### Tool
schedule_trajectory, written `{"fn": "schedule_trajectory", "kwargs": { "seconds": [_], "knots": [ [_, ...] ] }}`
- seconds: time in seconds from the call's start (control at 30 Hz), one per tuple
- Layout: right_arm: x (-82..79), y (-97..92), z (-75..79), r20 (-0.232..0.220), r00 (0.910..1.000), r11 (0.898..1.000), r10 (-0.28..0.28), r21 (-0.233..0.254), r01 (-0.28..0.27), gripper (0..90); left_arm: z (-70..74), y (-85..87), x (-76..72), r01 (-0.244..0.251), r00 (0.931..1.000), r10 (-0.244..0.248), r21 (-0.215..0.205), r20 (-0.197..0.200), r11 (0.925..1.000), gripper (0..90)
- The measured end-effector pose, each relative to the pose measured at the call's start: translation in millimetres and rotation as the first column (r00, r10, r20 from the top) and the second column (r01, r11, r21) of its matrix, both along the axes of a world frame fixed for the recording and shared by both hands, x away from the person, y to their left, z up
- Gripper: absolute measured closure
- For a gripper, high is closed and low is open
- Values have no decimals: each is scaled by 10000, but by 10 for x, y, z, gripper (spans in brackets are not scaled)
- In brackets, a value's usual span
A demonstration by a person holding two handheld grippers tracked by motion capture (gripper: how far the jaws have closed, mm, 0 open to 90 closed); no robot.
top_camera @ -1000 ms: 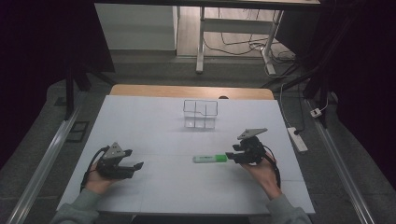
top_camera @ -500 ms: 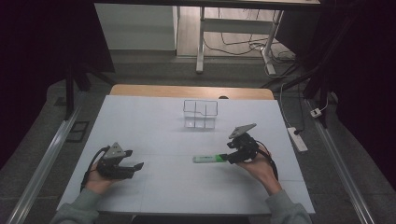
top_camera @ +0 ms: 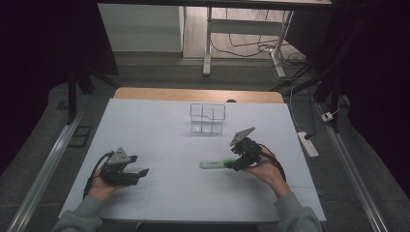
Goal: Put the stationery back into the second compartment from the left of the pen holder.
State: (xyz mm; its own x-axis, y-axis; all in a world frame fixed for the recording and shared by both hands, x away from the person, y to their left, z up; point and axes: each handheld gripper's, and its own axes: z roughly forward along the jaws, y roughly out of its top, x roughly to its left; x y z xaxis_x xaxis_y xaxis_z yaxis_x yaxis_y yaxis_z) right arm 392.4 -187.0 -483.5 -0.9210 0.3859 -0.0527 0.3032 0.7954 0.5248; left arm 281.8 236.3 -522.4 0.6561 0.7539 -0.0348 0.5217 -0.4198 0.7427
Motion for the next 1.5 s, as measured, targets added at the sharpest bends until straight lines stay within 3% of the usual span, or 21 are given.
{"fn": "schedule_trajectory", "kwargs": {
  "seconds": [0.2, 0.37, 0.47, 0.7, 0.93, 1.07, 1.2, 1.23, 1.33, 1.5],
  "knots": [
    [33, 107, -31, -139, 9976, 9968, 675, -431, -680, 314, 0, 0, -1, 12, 10000, -12, 10, 0, 10000, 291],
    [78, 193, -42, -202, 9921, 9871, 1235, -998, -1249, 320, 0, 4, -1, 11, 10000, -11, 18, -5, 10000, 291],
    [108, 231, -58, -232, 9879, 9818, 1532, -1102, -1549, 331, -1, 5, 0, 17, 10000, -17, 25, -10, 10000, 291],
    [125, 304, -99, -611, 9828, 9697, 1745, -1627, -1823, 375, -2, 7, 1, 23, 10000, -23, 35, -11, 10000, 291],
    [152, 338, -166, -844, 9731, 9552, 2145, -1899, -2270, 471, -7, 5, 4, 42, 10000, -41, 71, -28, 10000, 291],
    [163, 337, -166, -1054, 9683, 9530, 2265, -1813, -2426, 519, -7, 1, 3, 52, 10000, -52, 87, -27, 9999, 291],
    [185, 350, -164, -1104, 9596, 9438, 2589, -1824, -2756, 586, -8, -4, 1, 62, 10000, -61, 113, -22, 9999, 291],
    [195, 352, -165, -1068, 9515, 9358, 2887, -1787, -3040, 628, -8, -5, 1, 60, 10000, -60, 119, -21, 9999, 291],
    [191, 350, -166, -1057, 9452, 9300, 3089, -1745, -3235, 660, -10, -9, 1, 81, 10000, -81, 141, -17, 9999, 291],
    [150, 348, -162, -715, 9416, 9228, 3291, -1875, -3367, 664, -14, -15, 4, 99, 9999, -98, 179, -32, 9998, 290]
  ]
}}
